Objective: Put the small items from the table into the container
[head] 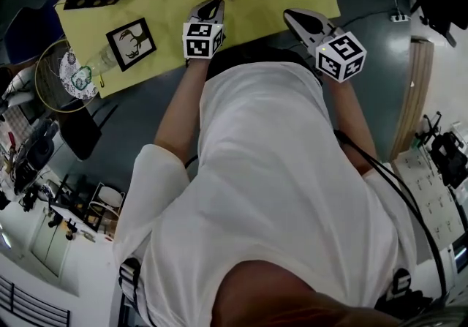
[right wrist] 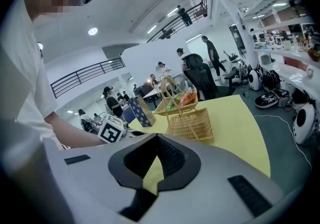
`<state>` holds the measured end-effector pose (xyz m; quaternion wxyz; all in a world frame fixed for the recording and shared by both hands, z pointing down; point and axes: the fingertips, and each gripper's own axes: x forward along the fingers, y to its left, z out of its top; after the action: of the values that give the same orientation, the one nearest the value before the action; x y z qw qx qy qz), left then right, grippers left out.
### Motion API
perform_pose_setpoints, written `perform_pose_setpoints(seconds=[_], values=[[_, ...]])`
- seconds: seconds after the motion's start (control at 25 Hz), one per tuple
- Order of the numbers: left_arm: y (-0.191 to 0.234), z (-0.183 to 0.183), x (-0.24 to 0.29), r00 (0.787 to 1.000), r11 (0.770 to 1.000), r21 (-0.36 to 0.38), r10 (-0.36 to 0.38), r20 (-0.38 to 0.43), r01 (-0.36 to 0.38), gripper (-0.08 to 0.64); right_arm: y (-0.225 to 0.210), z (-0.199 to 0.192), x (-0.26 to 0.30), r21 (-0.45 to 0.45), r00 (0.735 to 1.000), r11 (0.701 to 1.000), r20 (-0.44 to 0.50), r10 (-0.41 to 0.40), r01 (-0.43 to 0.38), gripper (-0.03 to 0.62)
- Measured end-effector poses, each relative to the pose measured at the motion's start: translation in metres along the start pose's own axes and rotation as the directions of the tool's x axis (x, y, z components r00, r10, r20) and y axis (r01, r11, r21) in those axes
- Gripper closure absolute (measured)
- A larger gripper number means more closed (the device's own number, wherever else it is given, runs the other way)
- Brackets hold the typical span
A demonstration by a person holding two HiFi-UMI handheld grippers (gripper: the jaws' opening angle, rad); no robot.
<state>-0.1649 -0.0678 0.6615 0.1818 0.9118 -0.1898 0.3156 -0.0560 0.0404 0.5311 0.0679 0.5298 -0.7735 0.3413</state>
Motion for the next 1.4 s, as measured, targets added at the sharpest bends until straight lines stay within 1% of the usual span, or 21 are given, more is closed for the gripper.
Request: perform_pose_setpoints(seconds=[0.08,0.16,0.2,0.28,0.32,0.4,0.44,0.52,0.6,0.8,0.88,1.0,1.16,1.2,1.24,1.4], values=[[0.002,-0.010,0.015,0.999,1.000,-0.008,-0.005,-0.035,0.005,0.546,-0.003,-0.006,-0.005,0.000,1.000,1.000,-0.009,-0.002,0.002,0.577],[0.002,-0.019,0.031,0.997,1.000,-0.017,-0.014,-0.072,0.012,0.502,-0.007,-0.010,-0.010,-0.002,1.000,1.000,-0.018,-0.007,0.007,0.577],[0.002,-0.023,0.038,0.996,1.000,-0.018,-0.015,-0.088,0.014,0.491,-0.009,-0.012,-0.013,-0.001,1.000,1.000,-0.021,-0.011,0.011,0.577],[0.001,-0.031,0.052,0.992,1.000,-0.017,-0.014,-0.121,0.012,0.488,-0.014,-0.014,-0.020,0.004,0.999,1.000,-0.025,-0.021,0.021,0.577],[0.001,-0.036,0.060,0.989,1.000,-0.019,-0.017,-0.145,0.014,0.474,-0.016,-0.016,-0.023,0.009,0.999,1.000,-0.026,-0.026,0.026,0.577],[0.000,-0.050,0.076,0.979,0.999,-0.033,-0.022,-0.203,0.015,0.416,-0.022,-0.018,-0.028,0.016,0.999,0.999,-0.028,-0.037,0.038,0.577],[0.000,-0.055,0.083,0.973,0.999,-0.040,-0.019,-0.230,0.010,0.403,-0.025,-0.019,-0.030,0.018,0.999,0.999,-0.031,-0.043,0.044,0.577],[0.001,-0.064,0.095,0.964,0.999,-0.044,0.000,-0.266,-0.012,0.402,-0.031,-0.022,-0.036,0.022,0.998,0.998,-0.036,-0.054,0.055,0.577],[0.004,-0.072,0.104,0.954,0.998,-0.046,0.028,-0.298,-0.043,0.371,-0.035,-0.022,-0.041,0.027,0.997,0.998,-0.037,-0.063,0.064,0.577],[0.012,-0.089,0.118,0.931,0.992,-0.063,0.083,-0.357,-0.112,0.371,-0.043,-0.027,-0.048,0.037,0.996,0.996,-0.043,-0.079,0.081,0.577],[0.014,-0.098,0.126,0.923,0.989,-0.079,0.087,-0.374,-0.125,0.340,-0.045,-0.027,-0.050,0.038,0.996,0.996,-0.044,-0.082,0.084,0.577],[0.010,-0.103,0.131,0.915,0.987,-0.103,0.072,-0.398,-0.123,0.339,-0.048,-0.027,-0.050,0.041,0.995,0.995,-0.047,-0.084,0.086,0.577],[0.012,-0.110,0.131,0.905,0.985,-0.093,0.095,-0.415,-0.146,0.342,-0.050,-0.025,-0.050,0.042,0.996,0.996,-0.046,-0.083,0.085,0.577],[0.013,-0.111,0.131,0.905,0.985,-0.091,0.097,-0.415,-0.147,0.376,-0.050,-0.024,-0.050,0.042,0.996,0.996,-0.044,-0.083,0.085,0.577],[0.013,-0.111,0.130,0.905,0.986,-0.088,0.096,-0.415,-0.145,0.443,-0.051,-0.023,-0.051,0.043,0.996,0.995,-0.042,-0.083,0.085,0.577],[0.008,-0.108,0.123,0.911,0.990,-0.074,0.077,-0.406,-0.117,0.443,-0.052,-0.022,-0.052,0.040,0.996,0.996,-0.037,-0.077,0.078,0.577]])
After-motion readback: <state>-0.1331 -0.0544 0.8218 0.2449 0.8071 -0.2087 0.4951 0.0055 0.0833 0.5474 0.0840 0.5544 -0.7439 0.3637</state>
